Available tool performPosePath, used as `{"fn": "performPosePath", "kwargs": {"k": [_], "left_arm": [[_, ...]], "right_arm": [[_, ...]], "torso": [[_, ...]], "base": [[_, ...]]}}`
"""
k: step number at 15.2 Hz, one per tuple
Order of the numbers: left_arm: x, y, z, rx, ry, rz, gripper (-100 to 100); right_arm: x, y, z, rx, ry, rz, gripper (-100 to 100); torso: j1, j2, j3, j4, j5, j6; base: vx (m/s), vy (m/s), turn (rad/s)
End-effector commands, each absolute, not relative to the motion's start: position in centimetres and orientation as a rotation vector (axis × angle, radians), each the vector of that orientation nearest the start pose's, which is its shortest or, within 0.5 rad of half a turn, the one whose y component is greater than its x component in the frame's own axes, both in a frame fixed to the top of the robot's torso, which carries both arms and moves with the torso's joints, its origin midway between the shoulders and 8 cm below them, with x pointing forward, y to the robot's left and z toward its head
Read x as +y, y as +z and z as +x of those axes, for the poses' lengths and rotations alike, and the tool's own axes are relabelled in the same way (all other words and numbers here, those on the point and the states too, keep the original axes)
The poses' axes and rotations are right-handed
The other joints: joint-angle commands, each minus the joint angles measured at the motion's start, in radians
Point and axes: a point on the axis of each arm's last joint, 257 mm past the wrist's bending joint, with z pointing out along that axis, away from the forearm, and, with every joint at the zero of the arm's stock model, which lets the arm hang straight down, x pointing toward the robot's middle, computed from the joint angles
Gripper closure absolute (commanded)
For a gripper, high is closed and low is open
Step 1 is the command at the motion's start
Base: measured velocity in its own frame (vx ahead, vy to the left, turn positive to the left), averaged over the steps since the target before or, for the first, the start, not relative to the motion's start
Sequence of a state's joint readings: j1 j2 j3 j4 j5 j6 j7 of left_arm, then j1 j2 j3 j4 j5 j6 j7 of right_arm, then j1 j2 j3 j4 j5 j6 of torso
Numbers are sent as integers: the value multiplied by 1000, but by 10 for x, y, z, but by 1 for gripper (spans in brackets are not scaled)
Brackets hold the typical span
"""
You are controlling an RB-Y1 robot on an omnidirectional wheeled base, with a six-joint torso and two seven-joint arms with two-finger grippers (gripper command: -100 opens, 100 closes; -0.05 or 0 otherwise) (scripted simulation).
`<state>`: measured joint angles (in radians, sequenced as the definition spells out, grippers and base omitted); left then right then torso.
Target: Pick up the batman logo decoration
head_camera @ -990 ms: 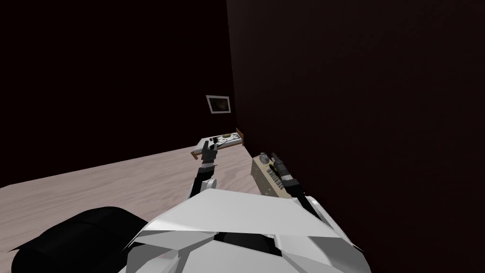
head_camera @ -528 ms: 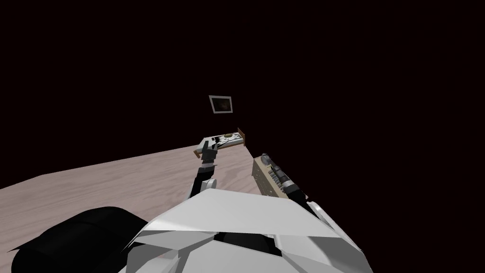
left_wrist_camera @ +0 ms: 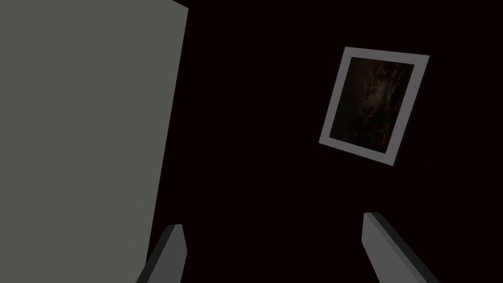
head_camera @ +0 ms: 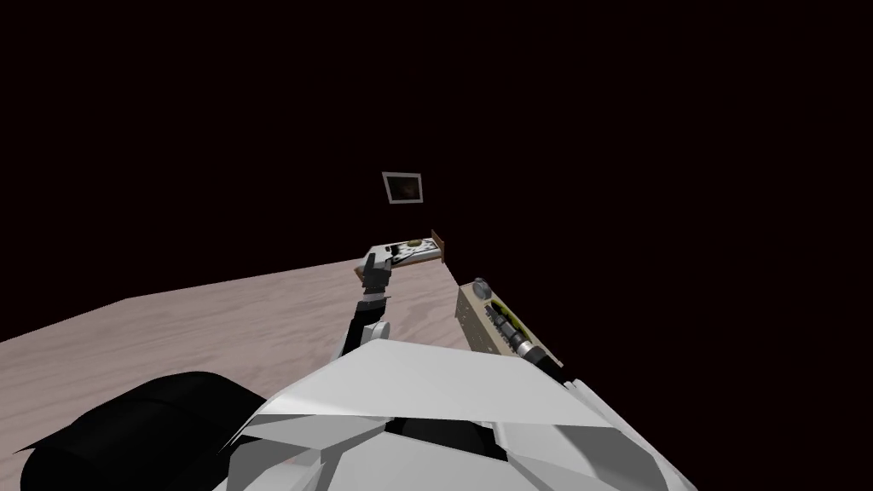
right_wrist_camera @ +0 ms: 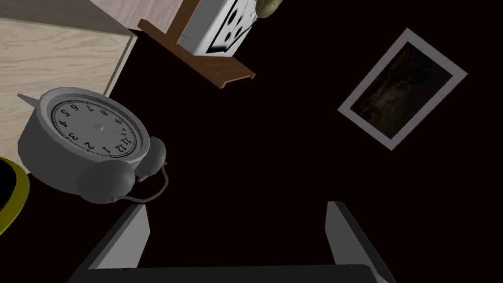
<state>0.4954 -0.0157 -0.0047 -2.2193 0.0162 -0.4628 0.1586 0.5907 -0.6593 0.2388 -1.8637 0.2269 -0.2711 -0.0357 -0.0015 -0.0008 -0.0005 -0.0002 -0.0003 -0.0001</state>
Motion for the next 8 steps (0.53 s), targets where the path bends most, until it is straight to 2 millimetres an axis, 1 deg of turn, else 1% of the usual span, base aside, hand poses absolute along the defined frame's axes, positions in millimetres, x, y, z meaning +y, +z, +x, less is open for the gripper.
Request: {"fn": "performPosePath", "kwargs": {"k": [1,2,3,4,5,6,7,8], "left_arm": [[284,-9,361,600,-1441,-821,0],[284,-9,361,600,-1441,-821,0],[284,-9,361,600,-1441,-821,0],[284,-9,361,600,-1441,-821,0],[284,-9,361,600,-1441,-821,0],[284,-9,361,600,-1441,-821,0],[284,-9,361,600,-1441,-821,0],[284,-9,361,600,-1441,-821,0]], "right_arm": [[-267,-340,312,1925,861,516,-100],[-268,-340,312,1929,859,511,-100],[-276,-359,298,1994,817,492,-100],[-278,-359,297,1999,812,484,-100],[-285,-377,283,2058,773,470,-100],[-289,-377,282,2068,764,456,-100],[-299,-394,267,2130,720,432,-100],[-301,-394,266,2135,715,426,-100]], "torso": [[0,0,0,0,0,0],[0,0,0,0,0,0],[0,0,0,0,0,0],[0,0,0,0,0,0],[0,0,0,0,0,0],[0,0,0,0,0,0],[0,0,0,0,0,0],[0,0,0,0,0,0]], "base": [[11,-15,92],[10,-15,75],[10,-13,109],[9,-13,98],[10,-13,123],[10,-16,75],[14,-19,84],[14,-19,66]]}}
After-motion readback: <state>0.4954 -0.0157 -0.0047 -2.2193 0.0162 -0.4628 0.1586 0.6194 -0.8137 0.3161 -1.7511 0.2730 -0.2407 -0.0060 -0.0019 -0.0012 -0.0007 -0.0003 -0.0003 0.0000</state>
